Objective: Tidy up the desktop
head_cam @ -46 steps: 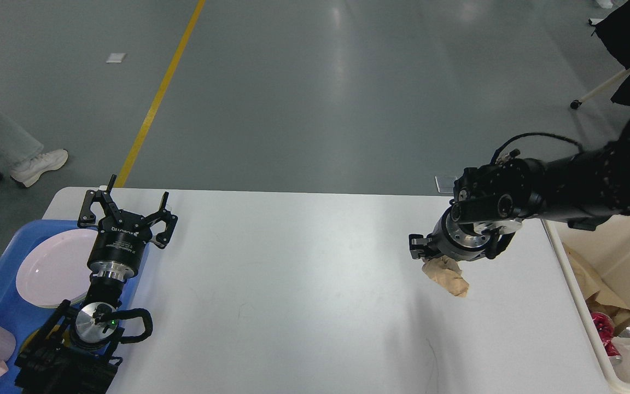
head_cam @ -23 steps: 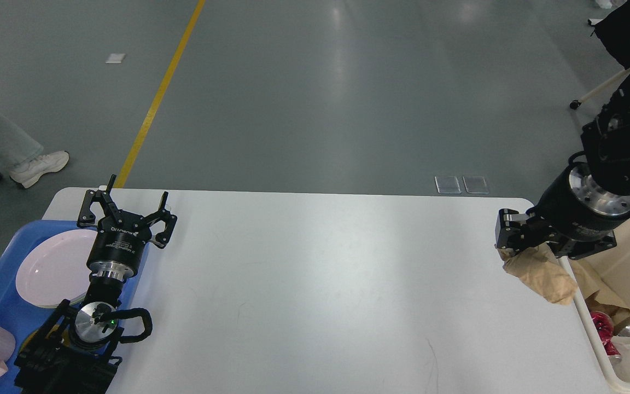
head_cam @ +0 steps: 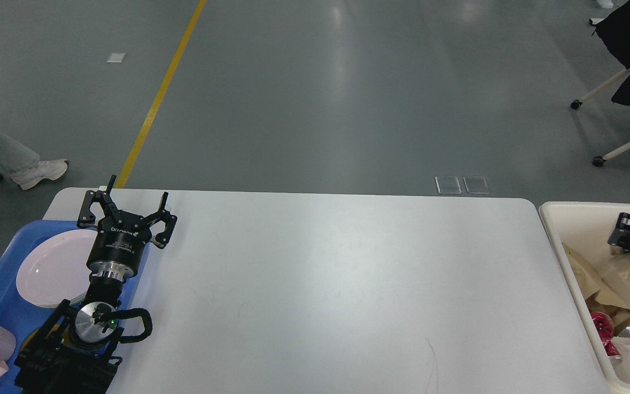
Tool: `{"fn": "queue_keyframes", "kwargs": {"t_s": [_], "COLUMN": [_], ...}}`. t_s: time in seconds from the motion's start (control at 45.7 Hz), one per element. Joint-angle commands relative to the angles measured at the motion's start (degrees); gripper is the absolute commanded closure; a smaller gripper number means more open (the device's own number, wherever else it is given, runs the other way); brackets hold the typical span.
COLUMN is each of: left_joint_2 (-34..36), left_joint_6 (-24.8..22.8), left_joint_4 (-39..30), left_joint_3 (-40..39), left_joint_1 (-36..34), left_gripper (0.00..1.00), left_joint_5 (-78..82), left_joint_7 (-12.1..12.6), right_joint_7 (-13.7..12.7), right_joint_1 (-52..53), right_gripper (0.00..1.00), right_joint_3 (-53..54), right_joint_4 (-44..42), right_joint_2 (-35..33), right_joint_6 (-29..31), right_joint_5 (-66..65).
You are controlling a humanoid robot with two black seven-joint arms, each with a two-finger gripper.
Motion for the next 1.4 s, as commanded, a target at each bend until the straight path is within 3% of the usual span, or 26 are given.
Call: {"fn": "queue_keyframes", "kwargs": {"t_s": [0.0,0.066,0.197,0.307,0.438,0.635,0.986,1.008,1.161,1.38], "left_joint_2": [0.0,0.0,0.0,-0.09,-0.09,0.0,0.0,0.0,0.0,0.0], "left_joint_6": [0.0,0.0,0.0,0.0,0.0,0.0,0.0,0.0,0.0,0.0], "left_joint_4": [0.0,0.0,0.0,0.0,0.0,0.0,0.0,0.0,0.0,0.0], "left_joint_3": [0.0,0.0,0.0,0.0,0.0,0.0,0.0,0.0,0.0,0.0], "left_joint_1": [-0.01,-0.01,-0.01,-0.01,-0.01,-0.01,-0.01,-0.01,-0.01,-0.01], "left_gripper": [0.04,0.04,0.03,0.04,0.04,0.04,0.04,0.04,0.04,0.04], "left_joint_5": [0.0,0.0,0.0,0.0,0.0,0.0,0.0,0.0,0.0,0.0], "left_joint_7": [0.02,0.02,0.02,0.02,0.02,0.02,0.02,0.02,0.02,0.02], "right_joint_7": [-0.34,-0.52,-0.6,-0.78,-1.75,-4.12,-4.91,-4.91,-4.65,-4.56], "right_joint_1": [-15.95,-28.57,-47.33,-60.69,-70.9,-77.59,-77.68,-77.68,-77.68,-77.68], "right_gripper": [1.0,1.0,1.0,1.0,1.0,1.0,1.0,0.91,0.01,0.0], "right_joint_3": [7.91,15.36,27.51,34.9,38.16,38.87,43.17,43.35,44.93,45.28], "right_joint_4": [-15.3,-27.4,-42.9,-54.59,-64.36,-66.83,-66.83,-66.83,-66.83,-66.57], "right_joint_2": [-5.97,-7.38,-6.6,-0.63,5.61,11.24,10.54,10.54,10.46,10.46], "right_joint_6": [-0.13,-0.05,-0.57,-2.59,-9.79,-21.13,-22.11,-22.11,-27.02,-30.1], "right_joint_5": [-0.38,-0.38,-0.12,-0.29,-0.12,-0.12,-0.03,-0.03,0.06,-0.12]}}
